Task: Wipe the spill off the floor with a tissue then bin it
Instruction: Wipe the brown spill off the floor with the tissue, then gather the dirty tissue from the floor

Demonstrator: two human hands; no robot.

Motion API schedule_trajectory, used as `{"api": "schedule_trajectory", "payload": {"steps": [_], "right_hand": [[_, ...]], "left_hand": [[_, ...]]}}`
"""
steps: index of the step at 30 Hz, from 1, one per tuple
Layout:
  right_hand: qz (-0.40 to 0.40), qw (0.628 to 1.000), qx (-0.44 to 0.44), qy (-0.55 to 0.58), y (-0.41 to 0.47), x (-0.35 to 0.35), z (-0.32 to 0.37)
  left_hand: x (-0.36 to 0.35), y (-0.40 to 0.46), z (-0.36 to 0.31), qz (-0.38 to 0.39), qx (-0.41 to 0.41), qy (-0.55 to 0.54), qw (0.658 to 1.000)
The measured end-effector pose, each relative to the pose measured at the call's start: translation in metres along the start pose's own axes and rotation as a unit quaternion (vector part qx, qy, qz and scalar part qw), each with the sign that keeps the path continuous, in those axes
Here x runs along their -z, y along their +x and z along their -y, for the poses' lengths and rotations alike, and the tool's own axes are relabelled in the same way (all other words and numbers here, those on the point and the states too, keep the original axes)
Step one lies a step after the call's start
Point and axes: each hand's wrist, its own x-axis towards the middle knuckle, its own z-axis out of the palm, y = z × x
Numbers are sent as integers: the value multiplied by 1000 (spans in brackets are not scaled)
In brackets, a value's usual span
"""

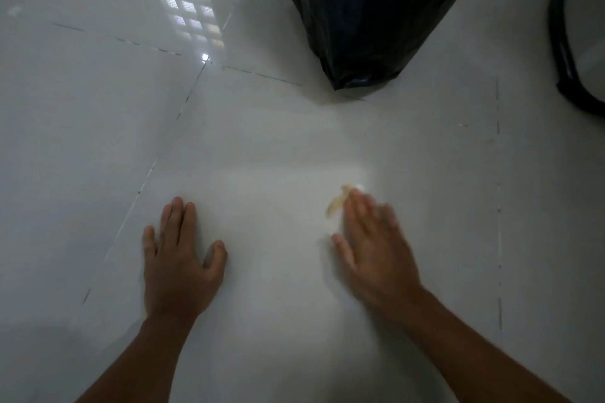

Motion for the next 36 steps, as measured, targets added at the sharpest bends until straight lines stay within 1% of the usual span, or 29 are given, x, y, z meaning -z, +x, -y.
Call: {"api": "schedule_trajectory", "payload": {"steps": [1,2,5,8,9,10,12,14,16,18,20,22,23,25,27,29,31,36], "right_hand": [[4,999,-46,-18,8,7,-19],[12,997,-69,-29,10,9,-33],[25,997,-79,-12,12,11,-44],[8,994,-105,9,67,13,-35],[15,995,-99,15,86,17,-28],[30,997,-73,22,101,22,-14],[39,998,23,40,110,20,23],[37,992,104,65,90,10,54],[18,985,145,91,62,7,61],[-47,977,158,138,47,9,49],[-84,974,117,176,49,22,35],[-98,976,78,180,61,37,23],[-86,976,84,182,69,43,20],[-7,976,129,174,85,52,19],[74,972,177,136,96,56,22],[119,968,205,86,98,53,28],[126,967,208,71,92,48,31],[121,971,189,85,63,33,35]], "left_hand": [[1,0,0,4,1,1,1000],[2,1,1,9,4,3,1000],[2,0,-1,16,4,4,1000],[0,0,1,7,5,6,1000],[-1,0,1,7,1,9,1000],[-1,-1,1,9,-1,13,1000],[1,-1,1,8,3,14,1000],[1,-1,0,6,4,15,1000],[1,-2,0,6,4,7,1000],[1,-2,1,6,4,8,1000],[2,-2,0,10,3,12,1000],[2,-2,0,13,5,11,1000],[2,-1,0,13,6,9,1000],[2,0,0,15,8,8,1000],[2,-1,-1,16,8,10,1000],[4,-1,-1,20,9,10,1000],[5,-1,-1,23,11,9,1000],[4,-1,-3,15,8,5,1000]]}}
